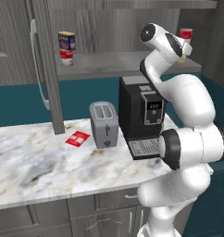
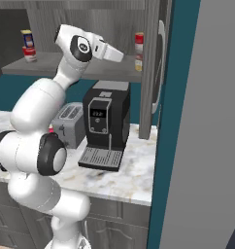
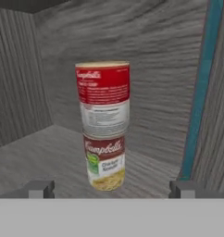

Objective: Stack two cans on top of the other two cans in the cabinet.

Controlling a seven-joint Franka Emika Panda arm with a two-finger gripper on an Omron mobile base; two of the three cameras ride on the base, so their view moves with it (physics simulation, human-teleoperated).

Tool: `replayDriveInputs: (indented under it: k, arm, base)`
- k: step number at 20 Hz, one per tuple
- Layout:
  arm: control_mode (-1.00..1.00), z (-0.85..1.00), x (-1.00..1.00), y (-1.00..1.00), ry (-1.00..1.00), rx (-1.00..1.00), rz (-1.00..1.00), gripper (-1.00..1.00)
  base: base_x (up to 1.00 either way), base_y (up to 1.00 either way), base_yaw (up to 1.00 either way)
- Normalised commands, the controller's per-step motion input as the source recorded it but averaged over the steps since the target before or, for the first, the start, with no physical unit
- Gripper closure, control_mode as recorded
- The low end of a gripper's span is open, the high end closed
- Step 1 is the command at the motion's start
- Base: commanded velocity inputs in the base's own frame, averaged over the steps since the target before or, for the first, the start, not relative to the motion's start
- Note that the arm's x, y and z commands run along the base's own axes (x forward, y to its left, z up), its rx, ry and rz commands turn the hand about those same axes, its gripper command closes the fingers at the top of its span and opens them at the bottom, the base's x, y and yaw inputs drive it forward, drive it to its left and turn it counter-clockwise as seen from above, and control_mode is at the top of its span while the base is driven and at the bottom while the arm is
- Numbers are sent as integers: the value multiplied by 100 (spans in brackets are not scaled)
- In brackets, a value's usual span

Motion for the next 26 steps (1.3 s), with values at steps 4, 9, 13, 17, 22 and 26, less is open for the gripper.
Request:
replayDriveInputs:
  k: [4, 9, 13, 17, 22, 26]
  arm:
    - [-100, 0, -66, 29, 4, 0, 19, -100]
    - [-100, 0, -68, 28, 7, 0, 28, -100]
    - [-100, -10, -69, 31, 4, 2, 37, -100]
    - [-100, -17, -63, 34, 2, 3, 43, -100]
    - [-100, -28, -66, 43, 0, 2, 36, -100]
    - [-100, -37, -56, 48, 0, 2, 34, -100]
  base:
    - [0, 0, 0]
    - [0, 0, 0]
    - [0, 0, 0]
    - [0, 0, 0]
    - [0, 0, 0]
    - [0, 0, 0]
